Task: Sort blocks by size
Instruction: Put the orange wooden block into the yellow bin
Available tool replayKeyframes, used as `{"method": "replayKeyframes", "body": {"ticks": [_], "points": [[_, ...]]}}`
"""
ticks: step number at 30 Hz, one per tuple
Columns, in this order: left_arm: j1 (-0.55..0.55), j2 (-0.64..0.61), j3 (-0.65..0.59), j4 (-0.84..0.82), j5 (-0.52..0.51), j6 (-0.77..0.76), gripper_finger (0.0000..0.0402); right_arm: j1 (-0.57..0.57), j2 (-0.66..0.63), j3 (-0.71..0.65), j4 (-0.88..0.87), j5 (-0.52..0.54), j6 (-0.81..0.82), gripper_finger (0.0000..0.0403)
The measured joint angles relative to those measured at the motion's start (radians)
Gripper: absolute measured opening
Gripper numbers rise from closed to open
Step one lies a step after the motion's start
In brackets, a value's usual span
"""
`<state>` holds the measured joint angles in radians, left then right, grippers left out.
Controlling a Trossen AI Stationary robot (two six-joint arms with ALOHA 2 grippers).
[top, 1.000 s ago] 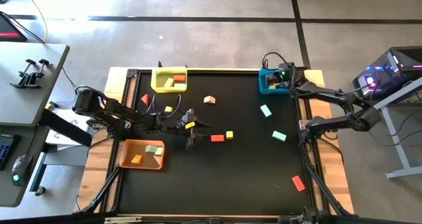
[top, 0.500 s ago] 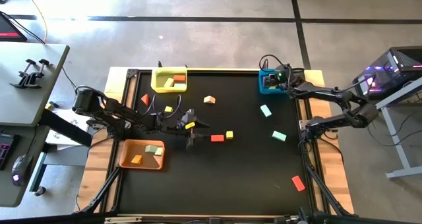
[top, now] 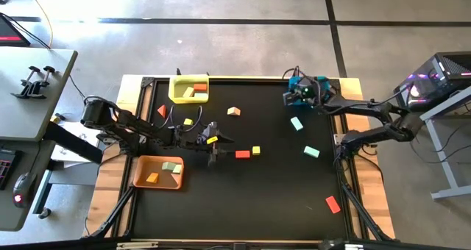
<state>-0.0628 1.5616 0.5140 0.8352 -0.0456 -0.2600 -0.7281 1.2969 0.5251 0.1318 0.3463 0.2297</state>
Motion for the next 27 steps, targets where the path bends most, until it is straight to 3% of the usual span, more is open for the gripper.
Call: {"method": "replayKeyframes", "body": {"ticks": [5, 12, 19, 27], "points": [[0.0, 0.0, 0.0, 0.0, 0.0, -0.001, 0.0218, 0.156, -0.023, 0.0, 0.032, 0.085, -0.027, 0.0223], [0.0, 0.0, 0.0, 0.0, 0.0, -0.002, 0.0218, 0.406, -0.158, 0.0, -0.071, 0.205, -0.029, 0.0223], [0.0, 0.0, 0.0, 0.0, -0.007, -0.002, 0.0218, 0.665, -0.274, 0.0, -0.192, 0.211, -0.008, 0.0223], [0.0, 0.0, 0.0, 0.001, -0.022, -0.002, 0.0218, 0.889, -0.215, 0.001, -0.123, 0.213, 0.111, 0.0223]]}}
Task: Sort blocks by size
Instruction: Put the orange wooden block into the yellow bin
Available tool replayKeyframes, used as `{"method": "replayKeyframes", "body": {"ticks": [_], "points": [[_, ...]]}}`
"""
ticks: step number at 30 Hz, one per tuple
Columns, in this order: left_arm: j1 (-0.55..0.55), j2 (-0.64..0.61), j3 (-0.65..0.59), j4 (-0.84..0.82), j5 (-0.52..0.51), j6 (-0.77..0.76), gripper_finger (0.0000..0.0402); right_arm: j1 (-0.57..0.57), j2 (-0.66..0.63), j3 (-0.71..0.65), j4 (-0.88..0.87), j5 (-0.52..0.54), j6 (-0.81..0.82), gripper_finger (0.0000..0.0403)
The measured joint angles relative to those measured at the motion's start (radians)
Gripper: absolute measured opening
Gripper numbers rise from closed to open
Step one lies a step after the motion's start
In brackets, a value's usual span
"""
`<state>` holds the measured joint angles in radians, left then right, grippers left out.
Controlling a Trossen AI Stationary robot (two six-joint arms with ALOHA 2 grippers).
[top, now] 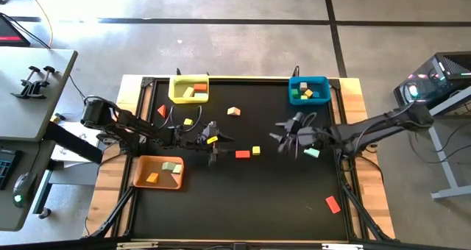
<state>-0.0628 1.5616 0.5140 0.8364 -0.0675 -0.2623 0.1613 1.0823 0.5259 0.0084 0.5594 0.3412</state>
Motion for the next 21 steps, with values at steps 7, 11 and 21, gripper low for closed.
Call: {"method": "replayKeyframes", "body": {"ticks": [7, 11, 21], "points": [[0.0, 0.0, 0.0, 0.006, -0.035, -0.016, 0.0218, 0.093, 0.163, 0.0, 0.241, 0.027, -0.055, 0.0223], [0.0, 0.0, 0.0, 0.006, -0.049, -0.016, 0.0218, 0.119, 0.234, 0.0, 0.361, 0.026, -0.126, 0.0223], [0.003, 0.0, 0.0, 0.013, -0.05, 0.022, 0.0218, 0.221, 0.143, 0.004, 0.325, 0.025, -0.13, 0.0223]]}}
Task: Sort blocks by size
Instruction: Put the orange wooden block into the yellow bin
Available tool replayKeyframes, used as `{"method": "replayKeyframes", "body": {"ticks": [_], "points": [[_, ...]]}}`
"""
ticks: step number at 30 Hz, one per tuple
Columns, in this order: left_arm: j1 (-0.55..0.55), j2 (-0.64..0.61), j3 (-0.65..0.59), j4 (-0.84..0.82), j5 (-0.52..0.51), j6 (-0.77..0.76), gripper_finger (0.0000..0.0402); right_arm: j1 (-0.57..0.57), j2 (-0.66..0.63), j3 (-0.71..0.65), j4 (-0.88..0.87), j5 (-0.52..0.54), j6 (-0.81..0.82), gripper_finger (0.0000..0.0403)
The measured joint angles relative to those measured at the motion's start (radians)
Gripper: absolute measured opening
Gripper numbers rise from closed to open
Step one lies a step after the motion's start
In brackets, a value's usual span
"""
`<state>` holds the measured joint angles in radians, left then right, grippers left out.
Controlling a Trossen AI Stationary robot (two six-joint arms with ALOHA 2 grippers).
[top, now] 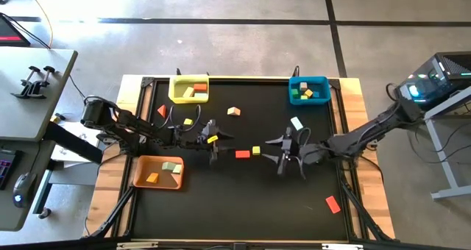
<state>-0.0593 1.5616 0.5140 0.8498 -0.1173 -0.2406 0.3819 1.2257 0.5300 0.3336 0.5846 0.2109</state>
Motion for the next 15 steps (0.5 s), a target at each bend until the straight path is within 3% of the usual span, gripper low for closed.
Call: {"method": "replayKeyframes", "body": {"ticks": [5, 11, 13, 15], "points": [[0.0, 0.0, 0.0, 0.024, -0.002, 0.034, 0.0218, 0.099, -0.093, 0.01, -0.163, 0.023, 0.148, 0.0223], [0.0, 0.0, 0.0, 0.024, -0.002, 0.06, 0.0218, 0.214, -0.093, 0.2, -0.714, 0.048, 0.51, 0.0222], [0.0, 0.0, 0.0, 0.024, -0.002, 0.061, 0.0218, 0.235, -0.071, 0.269, -0.911, -0.009, 0.668, 0.0222], [0.0, 0.0, 0.0, 0.024, -0.002, 0.061, 0.0218, 0.245, -0.048, 0.322, -1.093, -0.14, 0.851, 0.0222]]}}
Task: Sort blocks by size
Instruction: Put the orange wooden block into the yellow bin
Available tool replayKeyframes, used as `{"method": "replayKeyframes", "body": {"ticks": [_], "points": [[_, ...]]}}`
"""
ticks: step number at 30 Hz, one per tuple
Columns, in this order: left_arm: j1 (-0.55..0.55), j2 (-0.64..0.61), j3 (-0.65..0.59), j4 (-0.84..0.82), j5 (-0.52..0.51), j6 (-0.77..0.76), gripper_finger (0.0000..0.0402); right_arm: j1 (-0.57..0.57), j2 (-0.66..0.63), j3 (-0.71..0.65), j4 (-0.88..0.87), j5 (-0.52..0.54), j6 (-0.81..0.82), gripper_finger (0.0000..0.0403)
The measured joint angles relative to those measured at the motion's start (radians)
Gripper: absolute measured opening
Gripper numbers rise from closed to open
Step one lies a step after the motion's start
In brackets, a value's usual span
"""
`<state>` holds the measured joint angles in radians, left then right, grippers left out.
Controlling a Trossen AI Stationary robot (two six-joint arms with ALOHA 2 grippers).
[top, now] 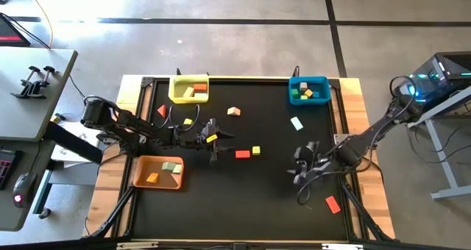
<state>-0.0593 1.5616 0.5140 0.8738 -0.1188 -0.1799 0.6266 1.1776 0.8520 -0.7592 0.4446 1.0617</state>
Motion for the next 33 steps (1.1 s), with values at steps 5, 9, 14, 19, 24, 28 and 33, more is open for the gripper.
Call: {"method": "replayKeyframes", "body": {"ticks": [5, 9, 14, 19, 24, 28, 33], "points": [[0.0, 0.0, 0.0, 0.0, 0.0, 0.0, 0.0218, 0.025, 0.052, 0.025, -0.251, -0.391, 0.373, 0.0222], [0.0, 0.0, 0.0, -0.002, 0.001, -0.001, 0.0218, 0.055, 0.093, -0.038, -0.222, -0.668, 0.528, 0.0222], [0.0, 0.0, 0.0, -0.003, 0.002, 0.0, 0.0218, 0.091, 0.15, -0.093, -0.195, -0.847, 0.641, 0.0222], [-0.001, 0.0, 0.0, -0.003, 0.004, 0.0, 0.0218, 0.108, 0.203, -0.103, -0.177, -0.873, 0.667, 0.0222], [-0.001, 0.0, 0.0, -0.004, 0.004, 0.0, 0.0218, 0.108, 0.277, -0.103, -0.13, -0.941, 0.641, 0.0222], [-0.001, 0.0, 0.0, -0.005, 0.004, 0.0, 0.0218, 0.109, 0.351, -0.103, -0.071, -0.979, 0.575, 0.0222], [-0.001, 0.0, 0.0, -0.006, 0.004, 0.0, 0.0218, 0.108, 0.431, -0.103, 0.015, -1.025, 0.509, 0.0222]]}}
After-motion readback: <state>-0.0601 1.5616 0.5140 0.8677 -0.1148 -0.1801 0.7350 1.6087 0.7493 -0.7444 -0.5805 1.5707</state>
